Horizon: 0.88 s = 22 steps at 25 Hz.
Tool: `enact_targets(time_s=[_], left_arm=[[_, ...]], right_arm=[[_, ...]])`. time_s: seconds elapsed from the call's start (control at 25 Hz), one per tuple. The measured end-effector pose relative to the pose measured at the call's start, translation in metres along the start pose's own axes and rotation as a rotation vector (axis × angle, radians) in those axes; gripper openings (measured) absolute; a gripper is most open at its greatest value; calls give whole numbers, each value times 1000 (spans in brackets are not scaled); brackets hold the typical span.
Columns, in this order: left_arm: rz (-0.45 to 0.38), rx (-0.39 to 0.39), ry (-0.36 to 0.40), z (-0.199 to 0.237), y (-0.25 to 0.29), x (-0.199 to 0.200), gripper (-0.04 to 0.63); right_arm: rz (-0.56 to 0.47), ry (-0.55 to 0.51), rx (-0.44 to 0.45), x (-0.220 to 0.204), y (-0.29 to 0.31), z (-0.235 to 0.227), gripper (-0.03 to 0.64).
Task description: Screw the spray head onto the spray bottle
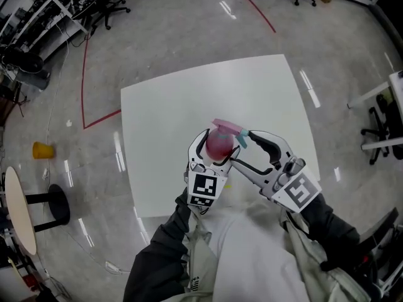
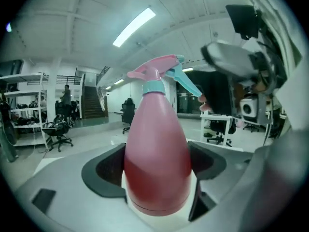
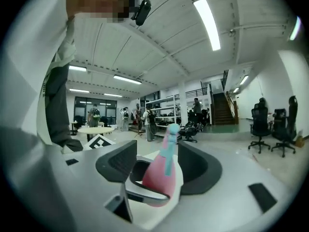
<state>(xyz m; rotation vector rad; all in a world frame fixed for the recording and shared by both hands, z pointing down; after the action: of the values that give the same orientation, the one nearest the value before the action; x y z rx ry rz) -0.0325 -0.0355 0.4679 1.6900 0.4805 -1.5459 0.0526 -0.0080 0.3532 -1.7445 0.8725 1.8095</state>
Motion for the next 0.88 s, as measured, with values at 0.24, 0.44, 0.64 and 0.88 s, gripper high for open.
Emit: enact_targets(time_s=[0.24, 0.44, 0.64, 0.88], left_arm=[[53, -14, 7, -13, 8, -4, 405], [-48, -190, 19, -21, 0, 17, 405], [-114, -440, 26, -40, -10, 25, 405], [-102, -508, 27, -55, -10, 26, 405]], right_arm=[[-8, 121, 123, 2, 3, 42, 261], [-80, 60, 243, 8, -21, 29, 261], [-67, 71, 228, 7, -16, -16, 261], [-94, -6, 326, 16, -7, -8, 215]])
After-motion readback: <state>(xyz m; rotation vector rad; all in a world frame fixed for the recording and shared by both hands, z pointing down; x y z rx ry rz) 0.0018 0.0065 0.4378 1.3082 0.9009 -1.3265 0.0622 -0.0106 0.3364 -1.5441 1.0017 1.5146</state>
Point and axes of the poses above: the fingertips, and each gripper's own axes: y forward along the fingers, z to its left, x out of its top, the point moved 5 cm from there along -y, backward along the fingers, and after that the axes turned 12 degrees about -x, right-handed, at the moved point
